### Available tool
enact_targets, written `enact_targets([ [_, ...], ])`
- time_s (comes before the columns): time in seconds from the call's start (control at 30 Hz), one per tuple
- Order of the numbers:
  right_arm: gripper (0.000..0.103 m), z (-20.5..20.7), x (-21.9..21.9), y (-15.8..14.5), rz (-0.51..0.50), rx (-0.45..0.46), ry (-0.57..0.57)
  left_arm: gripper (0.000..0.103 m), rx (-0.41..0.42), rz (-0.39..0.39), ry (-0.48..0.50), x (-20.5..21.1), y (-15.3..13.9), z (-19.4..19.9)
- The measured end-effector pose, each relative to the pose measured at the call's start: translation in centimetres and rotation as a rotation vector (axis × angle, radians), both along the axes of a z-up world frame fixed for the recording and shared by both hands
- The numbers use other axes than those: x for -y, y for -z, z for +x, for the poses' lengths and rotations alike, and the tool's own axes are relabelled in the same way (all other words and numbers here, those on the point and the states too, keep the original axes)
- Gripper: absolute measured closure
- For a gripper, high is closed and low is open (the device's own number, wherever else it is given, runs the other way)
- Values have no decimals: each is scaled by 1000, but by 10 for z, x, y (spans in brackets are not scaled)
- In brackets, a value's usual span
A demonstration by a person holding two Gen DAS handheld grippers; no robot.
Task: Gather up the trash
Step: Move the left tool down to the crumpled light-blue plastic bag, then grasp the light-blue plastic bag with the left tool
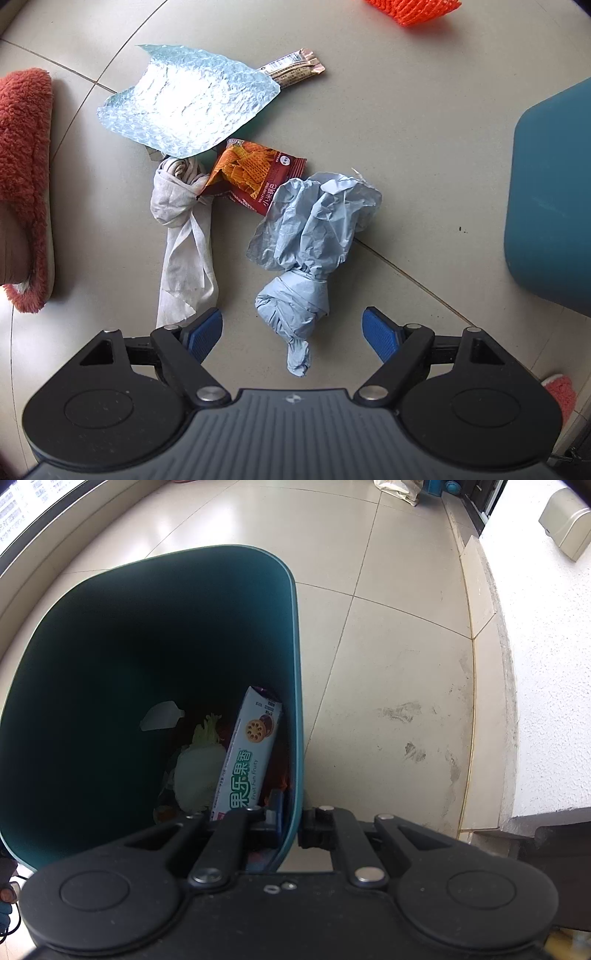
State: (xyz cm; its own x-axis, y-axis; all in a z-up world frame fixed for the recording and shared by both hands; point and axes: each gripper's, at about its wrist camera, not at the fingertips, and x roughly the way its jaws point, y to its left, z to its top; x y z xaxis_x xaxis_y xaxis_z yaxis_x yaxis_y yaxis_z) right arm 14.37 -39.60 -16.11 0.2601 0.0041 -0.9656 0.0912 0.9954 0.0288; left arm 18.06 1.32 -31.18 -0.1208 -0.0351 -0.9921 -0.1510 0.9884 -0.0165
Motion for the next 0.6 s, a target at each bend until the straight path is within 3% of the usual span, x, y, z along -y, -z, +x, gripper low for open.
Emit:
enact_targets([
  [0.13, 95, 0, -1, 4, 0, -12, -9, 20, -44, 28, 42, 9, 22, -2],
  [0.33, 95, 1, 1, 5, 14, -17, -3, 21, -18, 44, 75, 18, 30, 4],
  [0.4, 95, 1, 2, 5, 13, -19, -7, 44, -31, 41, 56, 15, 33, 5],
  [0.43, 95, 1, 3, 4, 13, -21, -8, 50, -41, 44, 48, 13, 35, 5],
  [0.6, 95, 2, 2, 6, 8, -26, -11, 54, -23, 60, 32, 10, 28, 3],
])
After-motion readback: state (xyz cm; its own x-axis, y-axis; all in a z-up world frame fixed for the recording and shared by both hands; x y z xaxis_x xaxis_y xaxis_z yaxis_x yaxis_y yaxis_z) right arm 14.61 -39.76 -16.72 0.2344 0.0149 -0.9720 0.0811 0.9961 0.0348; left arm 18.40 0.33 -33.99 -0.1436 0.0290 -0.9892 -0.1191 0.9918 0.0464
